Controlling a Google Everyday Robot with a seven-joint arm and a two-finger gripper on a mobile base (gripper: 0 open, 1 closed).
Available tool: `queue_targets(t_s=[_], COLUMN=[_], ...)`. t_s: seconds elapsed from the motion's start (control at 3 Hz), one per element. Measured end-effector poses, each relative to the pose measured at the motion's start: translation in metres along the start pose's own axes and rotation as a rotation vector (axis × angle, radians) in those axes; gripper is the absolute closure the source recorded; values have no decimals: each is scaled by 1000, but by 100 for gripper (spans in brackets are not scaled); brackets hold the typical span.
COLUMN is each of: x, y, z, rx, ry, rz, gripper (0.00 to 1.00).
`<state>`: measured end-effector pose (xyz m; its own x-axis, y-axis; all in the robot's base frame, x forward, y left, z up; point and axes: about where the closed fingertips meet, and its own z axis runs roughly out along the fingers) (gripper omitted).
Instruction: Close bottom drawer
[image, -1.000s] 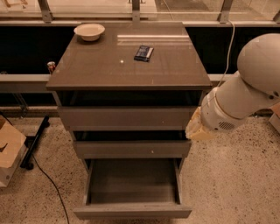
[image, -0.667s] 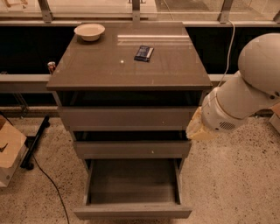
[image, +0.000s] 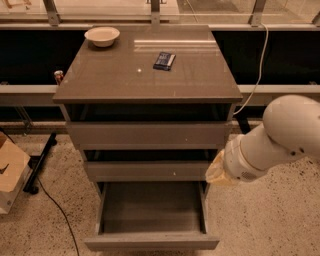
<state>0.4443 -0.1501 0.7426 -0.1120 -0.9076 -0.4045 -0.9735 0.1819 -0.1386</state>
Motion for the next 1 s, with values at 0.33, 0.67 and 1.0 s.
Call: queue_targets(t_s=[0.33, 0.67, 1.0], x=[25, 27, 30], y=[10, 9, 11], z=[52, 59, 75], rx=[-31, -34, -28], ry=[-28, -34, 0], rz=[6, 10, -1], gripper=[100, 100, 100])
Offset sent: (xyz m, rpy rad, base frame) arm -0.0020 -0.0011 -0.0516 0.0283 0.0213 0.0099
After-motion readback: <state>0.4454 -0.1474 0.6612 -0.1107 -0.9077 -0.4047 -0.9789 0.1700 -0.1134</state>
